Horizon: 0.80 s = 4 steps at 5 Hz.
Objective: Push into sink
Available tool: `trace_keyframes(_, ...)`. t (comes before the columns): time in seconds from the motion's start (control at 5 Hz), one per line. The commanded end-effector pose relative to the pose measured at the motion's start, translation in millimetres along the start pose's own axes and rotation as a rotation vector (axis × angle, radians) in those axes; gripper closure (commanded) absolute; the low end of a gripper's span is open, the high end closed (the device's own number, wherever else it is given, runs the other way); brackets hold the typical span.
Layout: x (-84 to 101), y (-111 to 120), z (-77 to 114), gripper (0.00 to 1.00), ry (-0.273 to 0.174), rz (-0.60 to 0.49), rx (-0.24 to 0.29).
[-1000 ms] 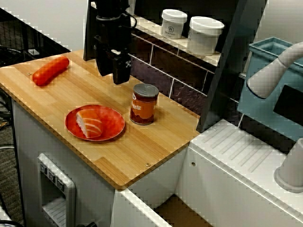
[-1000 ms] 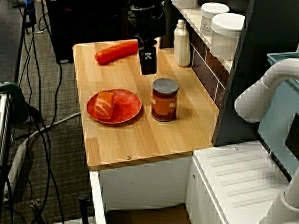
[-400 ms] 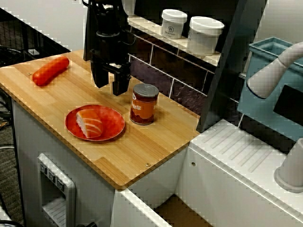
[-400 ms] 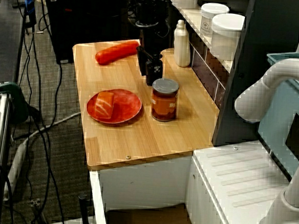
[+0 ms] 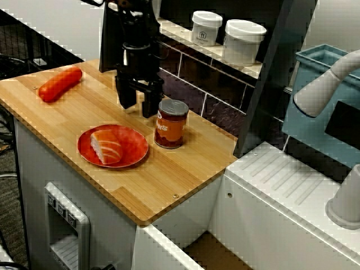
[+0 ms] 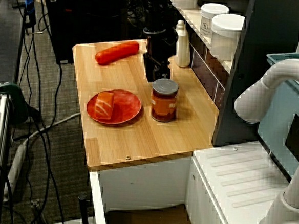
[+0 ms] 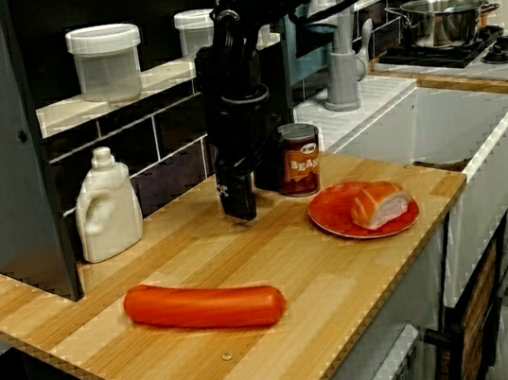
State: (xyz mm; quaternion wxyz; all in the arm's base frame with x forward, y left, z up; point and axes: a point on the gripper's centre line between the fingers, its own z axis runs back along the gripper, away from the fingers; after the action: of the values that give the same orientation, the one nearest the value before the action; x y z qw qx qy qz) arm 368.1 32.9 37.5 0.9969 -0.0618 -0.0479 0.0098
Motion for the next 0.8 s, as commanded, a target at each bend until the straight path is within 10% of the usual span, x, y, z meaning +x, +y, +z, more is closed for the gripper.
trace_keyframes(0.0, 2.3, -62.2, 17.9, 0.0, -0.045, -0.123, -0.081)
trace_keyframes(0.6, -31.8, -134.0, 21.6, 0.0, -0.022, -0.239, -0.201)
